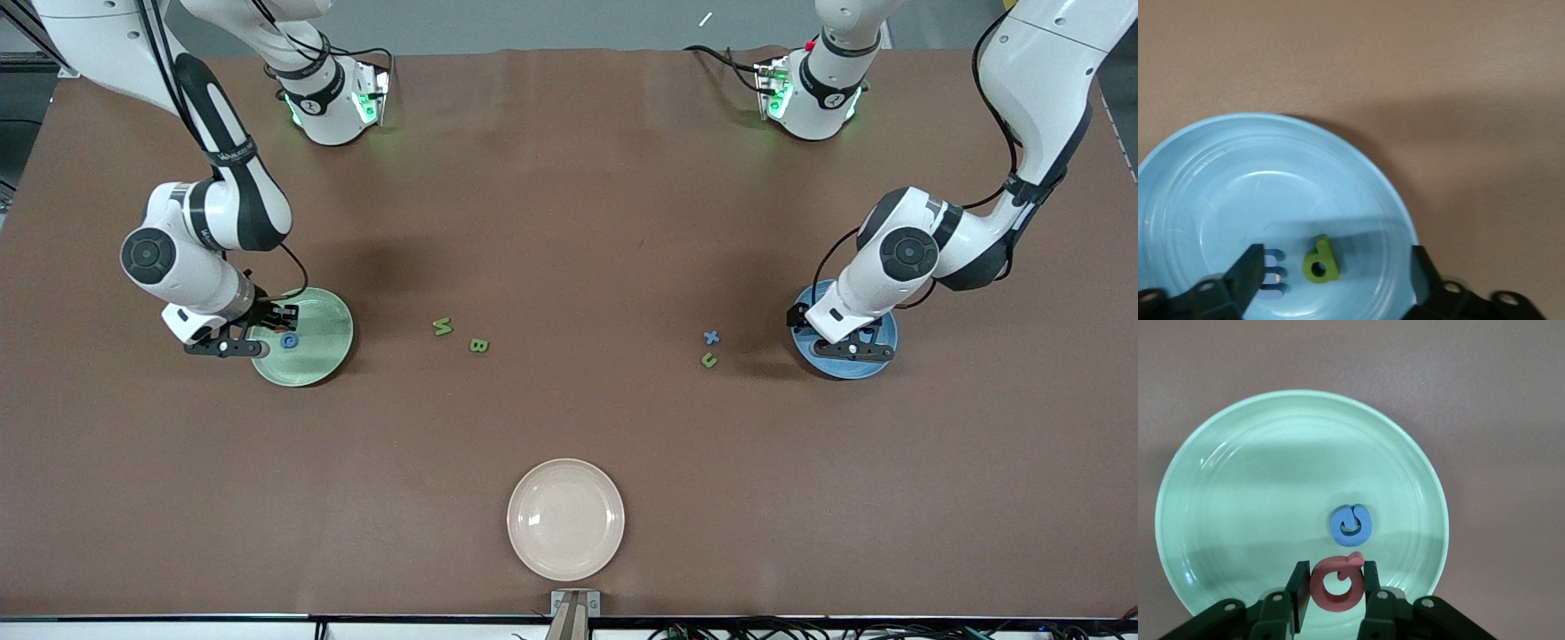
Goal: Sort upper and lower case letters into plates
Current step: 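Grasp the blue x with the left gripper while the right gripper grasps the N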
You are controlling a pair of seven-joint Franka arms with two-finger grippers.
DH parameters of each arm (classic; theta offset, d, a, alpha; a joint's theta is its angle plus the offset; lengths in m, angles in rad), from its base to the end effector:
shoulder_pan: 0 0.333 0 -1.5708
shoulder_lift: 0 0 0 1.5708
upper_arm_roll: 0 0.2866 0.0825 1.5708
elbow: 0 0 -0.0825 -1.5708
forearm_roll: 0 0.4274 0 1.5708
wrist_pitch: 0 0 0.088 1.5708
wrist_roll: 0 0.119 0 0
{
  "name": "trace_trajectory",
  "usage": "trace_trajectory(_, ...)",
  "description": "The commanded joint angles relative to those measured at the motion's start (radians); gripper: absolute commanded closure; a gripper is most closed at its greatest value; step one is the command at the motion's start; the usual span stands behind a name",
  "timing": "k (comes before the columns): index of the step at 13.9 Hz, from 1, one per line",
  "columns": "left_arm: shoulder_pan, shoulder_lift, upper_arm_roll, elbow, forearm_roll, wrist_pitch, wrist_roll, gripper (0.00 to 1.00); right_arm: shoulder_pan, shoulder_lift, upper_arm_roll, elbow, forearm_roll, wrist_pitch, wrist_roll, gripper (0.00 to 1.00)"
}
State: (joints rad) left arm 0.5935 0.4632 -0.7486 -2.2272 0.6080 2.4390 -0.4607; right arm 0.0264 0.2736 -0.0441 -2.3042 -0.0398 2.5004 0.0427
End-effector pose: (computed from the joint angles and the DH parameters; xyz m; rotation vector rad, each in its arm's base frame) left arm 0.5377 -0.1114 0.1355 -3.0628 0.2181 0.0594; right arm 0.5335 -0.0108 0.1442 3.1035 -0.0410 -0.1194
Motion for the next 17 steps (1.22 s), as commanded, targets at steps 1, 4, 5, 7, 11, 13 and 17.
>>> trace_trajectory(1, 0.012, -0.023, -0.050, 0.026, -0.011, -0.060, -0.007, 0.01, -0.017, -0.007, 0.015, -0.041, -0.014, 0.029, -0.003, 0.98)
trace_trajectory(4, -0.003, -0.008, -0.100, 0.055, -0.092, -0.060, -0.102, 0.01, -0.026, 0.018, 0.015, -0.041, -0.014, 0.035, -0.003, 0.96)
trace_trajectory(5, -0.021, 0.011, -0.106, 0.069, -0.096, -0.060, -0.175, 0.01, -0.029, 0.025, 0.015, -0.041, -0.014, 0.035, -0.003, 0.95)
trace_trajectory(7, -0.096, 0.066, -0.104, 0.107, -0.093, -0.060, -0.356, 0.01, -0.034, 0.038, 0.015, -0.040, -0.012, 0.037, 0.000, 0.89)
trace_trajectory(11, -0.228, 0.129, -0.089, 0.156, -0.057, -0.057, -0.636, 0.01, -0.051, 0.035, 0.016, -0.034, -0.012, 0.023, 0.006, 0.00)
trace_trajectory(13, -0.289, 0.144, -0.045, 0.178, -0.033, -0.057, -0.688, 0.01, -0.046, 0.029, 0.018, -0.020, -0.012, 0.014, 0.013, 0.00)
trace_trajectory(17, -0.391, 0.179, 0.034, 0.193, 0.022, -0.048, -0.795, 0.01, -0.004, 0.010, 0.033, 0.095, 0.015, -0.185, 0.103, 0.00)
